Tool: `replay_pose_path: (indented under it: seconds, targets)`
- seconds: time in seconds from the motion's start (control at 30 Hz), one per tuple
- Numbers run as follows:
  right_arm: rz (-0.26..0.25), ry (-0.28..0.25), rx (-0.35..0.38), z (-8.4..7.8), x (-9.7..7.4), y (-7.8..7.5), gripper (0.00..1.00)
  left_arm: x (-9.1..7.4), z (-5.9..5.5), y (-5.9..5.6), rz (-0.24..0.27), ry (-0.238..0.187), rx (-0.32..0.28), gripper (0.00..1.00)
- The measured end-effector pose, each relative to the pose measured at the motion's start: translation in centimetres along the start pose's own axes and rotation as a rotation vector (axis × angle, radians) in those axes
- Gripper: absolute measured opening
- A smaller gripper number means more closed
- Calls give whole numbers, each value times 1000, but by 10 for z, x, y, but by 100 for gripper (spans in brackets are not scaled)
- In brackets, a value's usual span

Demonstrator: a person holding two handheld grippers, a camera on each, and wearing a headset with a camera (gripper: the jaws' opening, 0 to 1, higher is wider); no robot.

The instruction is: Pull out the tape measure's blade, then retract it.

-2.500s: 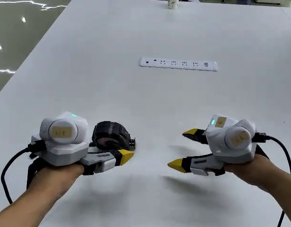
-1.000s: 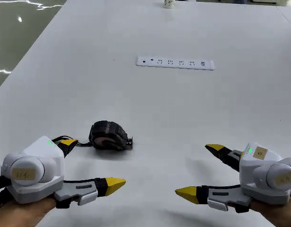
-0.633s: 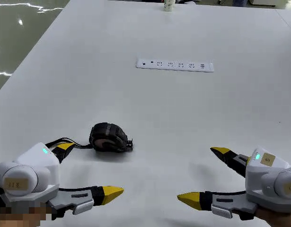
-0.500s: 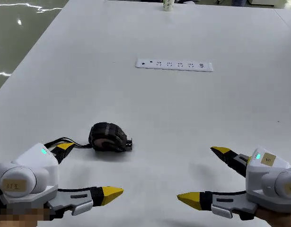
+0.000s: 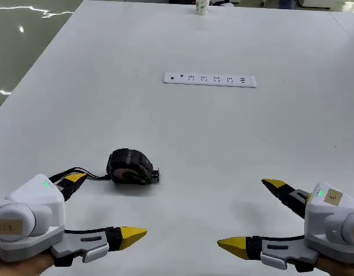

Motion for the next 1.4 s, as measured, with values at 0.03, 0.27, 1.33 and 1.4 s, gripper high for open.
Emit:
replay_pose_path:
  seconds: [0.03,0.27,1.33,1.4]
  targets:
    - [1,0,3,0,0,0,99,-1,1,-1,0,-2,0,99]
    - [-2,3,5,0,0,0,99,-2,6,-3,-8,-14,-16,99]
    - [-17,-4,17,2,-4,-4,99,-7,2,0,-26,17,4,99]
    - [-17,-5,18,2,-4,-4,99,-7,2,0,-31,22,0,99]
Point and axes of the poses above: the centre of the closed fingertips' face, and the gripper's own axes: x roughly forward along the fingers, y roughly to its left, z roughly out of its top, the point moved 5 cm from there along -x, roughly backward along the fingers, and after that the axes turned 5 degrees about x, right-handed, at the moved point
